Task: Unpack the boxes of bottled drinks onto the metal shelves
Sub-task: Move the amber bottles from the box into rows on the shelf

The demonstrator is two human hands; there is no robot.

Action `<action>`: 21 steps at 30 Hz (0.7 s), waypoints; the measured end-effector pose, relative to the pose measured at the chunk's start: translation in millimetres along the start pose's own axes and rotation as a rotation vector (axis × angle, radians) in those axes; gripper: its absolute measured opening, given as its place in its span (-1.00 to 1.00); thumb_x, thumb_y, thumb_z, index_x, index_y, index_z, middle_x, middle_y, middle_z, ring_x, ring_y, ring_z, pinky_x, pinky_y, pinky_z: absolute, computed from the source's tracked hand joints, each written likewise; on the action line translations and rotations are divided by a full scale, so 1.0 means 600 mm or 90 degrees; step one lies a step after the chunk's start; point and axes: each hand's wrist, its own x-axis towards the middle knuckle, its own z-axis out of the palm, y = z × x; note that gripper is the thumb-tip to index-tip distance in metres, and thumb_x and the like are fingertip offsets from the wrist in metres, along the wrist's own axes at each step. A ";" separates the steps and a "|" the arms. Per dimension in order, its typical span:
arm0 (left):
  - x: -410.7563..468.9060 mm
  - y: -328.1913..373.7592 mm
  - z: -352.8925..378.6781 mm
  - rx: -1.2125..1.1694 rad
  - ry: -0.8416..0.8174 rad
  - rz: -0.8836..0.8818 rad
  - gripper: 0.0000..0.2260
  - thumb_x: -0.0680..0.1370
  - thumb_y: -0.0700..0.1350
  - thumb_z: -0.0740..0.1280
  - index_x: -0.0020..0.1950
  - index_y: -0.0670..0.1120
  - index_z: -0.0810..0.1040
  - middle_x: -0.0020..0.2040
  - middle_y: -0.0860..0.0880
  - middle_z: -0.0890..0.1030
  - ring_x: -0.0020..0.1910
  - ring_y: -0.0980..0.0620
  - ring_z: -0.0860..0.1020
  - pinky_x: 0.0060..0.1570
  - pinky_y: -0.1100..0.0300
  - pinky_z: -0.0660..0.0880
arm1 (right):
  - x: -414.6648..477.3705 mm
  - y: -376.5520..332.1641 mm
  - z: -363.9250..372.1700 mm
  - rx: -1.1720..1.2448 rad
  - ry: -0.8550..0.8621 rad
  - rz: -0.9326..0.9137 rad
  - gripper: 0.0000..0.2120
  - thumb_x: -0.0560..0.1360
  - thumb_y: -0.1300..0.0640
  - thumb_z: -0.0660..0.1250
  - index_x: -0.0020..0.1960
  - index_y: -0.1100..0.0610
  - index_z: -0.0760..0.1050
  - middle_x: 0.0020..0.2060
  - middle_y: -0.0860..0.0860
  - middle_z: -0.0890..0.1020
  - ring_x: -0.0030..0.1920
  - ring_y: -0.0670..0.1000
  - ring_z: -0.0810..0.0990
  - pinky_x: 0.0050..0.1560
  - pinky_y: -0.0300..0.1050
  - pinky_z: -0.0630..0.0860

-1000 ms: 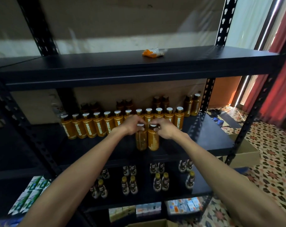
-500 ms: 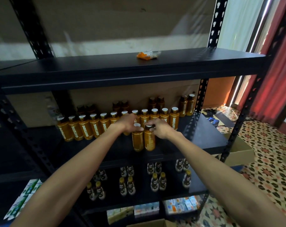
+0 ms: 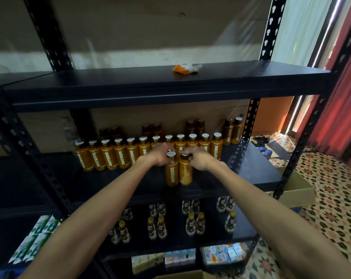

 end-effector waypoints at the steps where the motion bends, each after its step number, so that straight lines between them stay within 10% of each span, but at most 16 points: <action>1: -0.001 0.000 0.002 -0.004 0.006 -0.002 -0.47 0.52 -0.09 0.46 0.46 0.01 0.41 0.50 -0.09 0.35 0.48 -0.12 0.32 0.36 -0.01 0.38 | 0.000 -0.001 -0.002 -0.017 -0.008 -0.001 -0.45 0.60 0.34 0.23 0.49 -0.11 0.40 0.51 0.02 0.36 0.41 0.04 0.45 0.33 -0.11 0.47; 8: -0.005 -0.002 0.011 0.001 0.023 -0.008 -0.48 0.54 -0.07 0.43 0.47 0.04 0.37 0.46 -0.08 0.37 0.43 -0.09 0.37 0.31 0.02 0.40 | 0.004 -0.014 -0.009 -0.093 0.008 0.058 -0.38 0.55 -0.15 0.39 0.53 0.00 0.32 0.48 0.10 0.36 0.43 0.12 0.40 0.33 0.06 0.44; 13: -0.006 -0.004 0.013 -0.021 0.015 -0.025 -0.47 0.54 -0.08 0.43 0.48 0.05 0.35 0.46 -0.08 0.39 0.41 -0.09 0.39 0.31 0.00 0.43 | 0.007 -0.024 -0.013 -0.119 -0.057 0.031 -0.38 0.61 0.11 0.34 0.60 -0.05 0.18 0.57 0.08 0.24 0.54 0.12 0.27 0.43 0.04 0.34; 21: -0.006 -0.007 0.013 -0.032 0.021 -0.011 -0.48 0.54 -0.08 0.43 0.47 0.04 0.36 0.44 -0.07 0.41 0.40 -0.08 0.40 0.30 0.02 0.43 | 0.006 -0.017 -0.011 -0.037 -0.032 0.046 -0.21 0.57 -0.08 0.39 0.64 -0.08 0.02 0.60 0.08 0.17 0.55 0.16 0.24 0.44 0.11 0.36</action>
